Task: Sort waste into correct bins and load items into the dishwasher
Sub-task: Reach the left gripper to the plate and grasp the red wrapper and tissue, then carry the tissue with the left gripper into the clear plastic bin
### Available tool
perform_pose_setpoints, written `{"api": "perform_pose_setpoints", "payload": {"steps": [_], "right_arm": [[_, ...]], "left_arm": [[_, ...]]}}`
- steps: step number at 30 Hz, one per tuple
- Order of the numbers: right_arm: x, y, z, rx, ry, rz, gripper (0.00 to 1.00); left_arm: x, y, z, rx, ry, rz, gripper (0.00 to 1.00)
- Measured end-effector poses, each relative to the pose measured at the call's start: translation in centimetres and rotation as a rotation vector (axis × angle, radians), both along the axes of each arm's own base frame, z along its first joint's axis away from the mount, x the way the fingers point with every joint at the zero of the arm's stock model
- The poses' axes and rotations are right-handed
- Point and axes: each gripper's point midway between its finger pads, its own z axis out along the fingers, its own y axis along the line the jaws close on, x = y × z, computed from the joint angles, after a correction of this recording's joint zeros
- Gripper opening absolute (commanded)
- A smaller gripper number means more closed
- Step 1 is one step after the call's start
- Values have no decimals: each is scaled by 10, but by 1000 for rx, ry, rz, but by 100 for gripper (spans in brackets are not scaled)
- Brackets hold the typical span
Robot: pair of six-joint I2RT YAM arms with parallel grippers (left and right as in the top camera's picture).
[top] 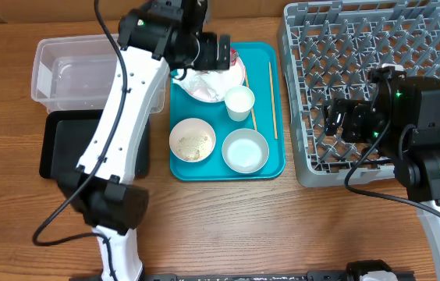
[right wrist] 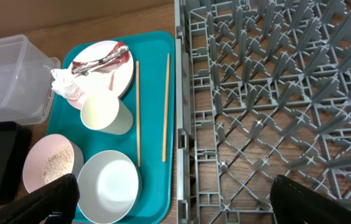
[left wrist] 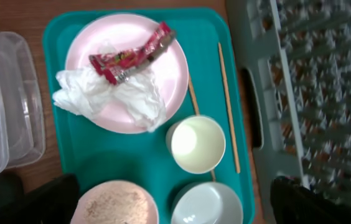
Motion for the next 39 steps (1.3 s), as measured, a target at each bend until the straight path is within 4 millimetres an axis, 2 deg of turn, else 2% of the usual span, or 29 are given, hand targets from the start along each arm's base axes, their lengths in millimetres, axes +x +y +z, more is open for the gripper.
{"api": "perform_pose_setpoints", "payload": {"steps": [3,5,7,10,15,18,20,26,34,39], "right_arm": [[0,0,0,0,0,-1,100],[0,0,0,1,1,0,100],[0,0,0,0,1,-1,100],[0,0,0,0,3,-1,100],[-6,0,-6,-2,33,-1,100],[-8,-1,-8,-3,47,-1,100],[-9,-1,-9,-4,53,0,100],[-13,-1,-13,-6,77,0,100],[-16,-1,-15,-7,89,0,100],[-16,-1,-15,-7,89,0,100]], "left_arm": [[12,3,14,-17,-29,98,100],[20,6,19,-30,-46,162,96],[28,10,15,-38,-39,248,89],[40,17,-14,-28,14,384,84],[62,17,-93,-1,132,536,82],[65,15,-133,25,195,574,82],[65,13,-150,33,224,592,84],[73,5,-176,19,238,627,87],[72,3,-207,42,281,635,88],[69,3,-232,68,315,637,81]]}}
